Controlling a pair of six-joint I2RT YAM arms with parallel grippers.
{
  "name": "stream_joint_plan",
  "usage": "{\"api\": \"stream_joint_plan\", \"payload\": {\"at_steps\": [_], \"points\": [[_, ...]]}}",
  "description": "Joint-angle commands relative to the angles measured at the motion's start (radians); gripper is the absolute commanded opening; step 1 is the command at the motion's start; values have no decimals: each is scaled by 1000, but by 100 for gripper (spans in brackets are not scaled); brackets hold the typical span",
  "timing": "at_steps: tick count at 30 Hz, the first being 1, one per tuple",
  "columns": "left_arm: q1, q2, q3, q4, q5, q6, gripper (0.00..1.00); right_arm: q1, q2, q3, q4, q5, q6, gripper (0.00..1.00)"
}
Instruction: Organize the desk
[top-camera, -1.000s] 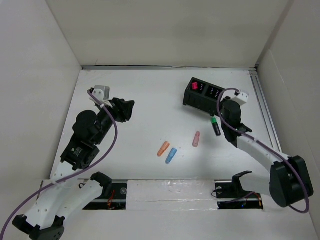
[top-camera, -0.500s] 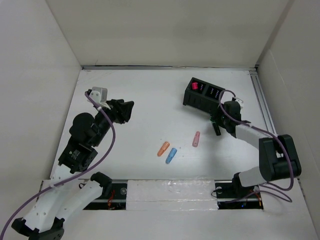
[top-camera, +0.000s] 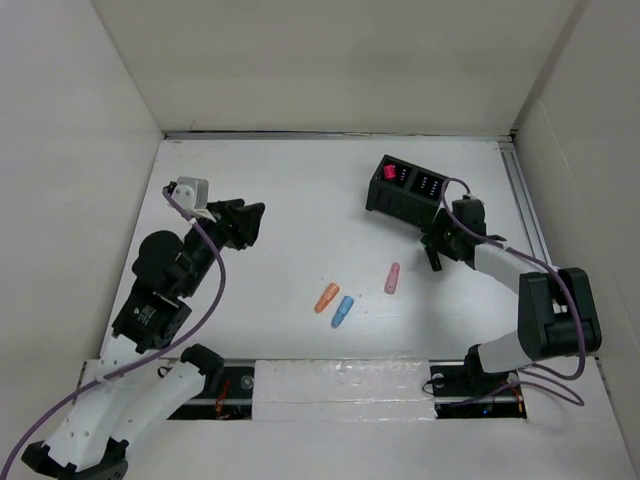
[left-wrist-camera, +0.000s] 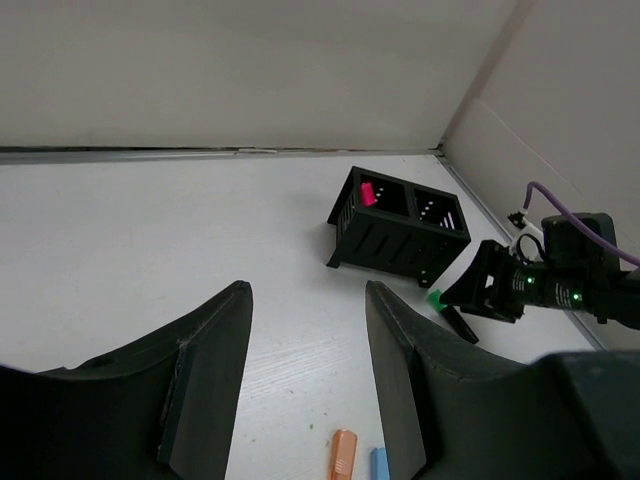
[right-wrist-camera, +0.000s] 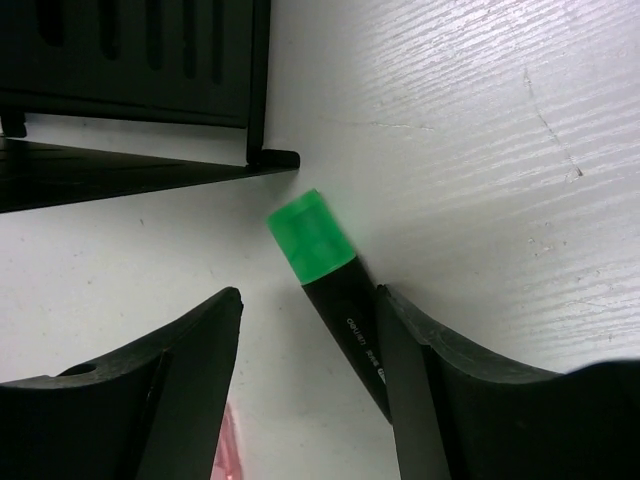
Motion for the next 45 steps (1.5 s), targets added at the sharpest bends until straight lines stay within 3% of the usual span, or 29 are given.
{"api": "stream_joint_plan", "payload": {"at_steps": [1, 8, 13, 19, 26, 34, 45], "points": [[5, -15, 3, 51, -6, 5, 45, -2, -26, 15, -35, -2, -18, 61], [5, -47, 3, 52, -15, 7, 45, -2, 31, 74, -169, -158, -32, 59], [5, -76, -1, 57, -17, 5, 45, -2, -7, 72, -216, -100, -50, 59], [5, -74, 0, 61, 14, 0, 45, 7, 3, 46, -204, -163, -69, 57], [5, -77, 0, 60, 11, 0, 45, 77, 49, 106, -250, -85, -46, 57], [5, -102, 0, 65, 12, -1, 45, 168, 31, 106, -278, 30, 8, 43], [5, -159, 2, 75, 72, -13, 45, 242, 198, 291, -466, 184, 0, 51]]}}
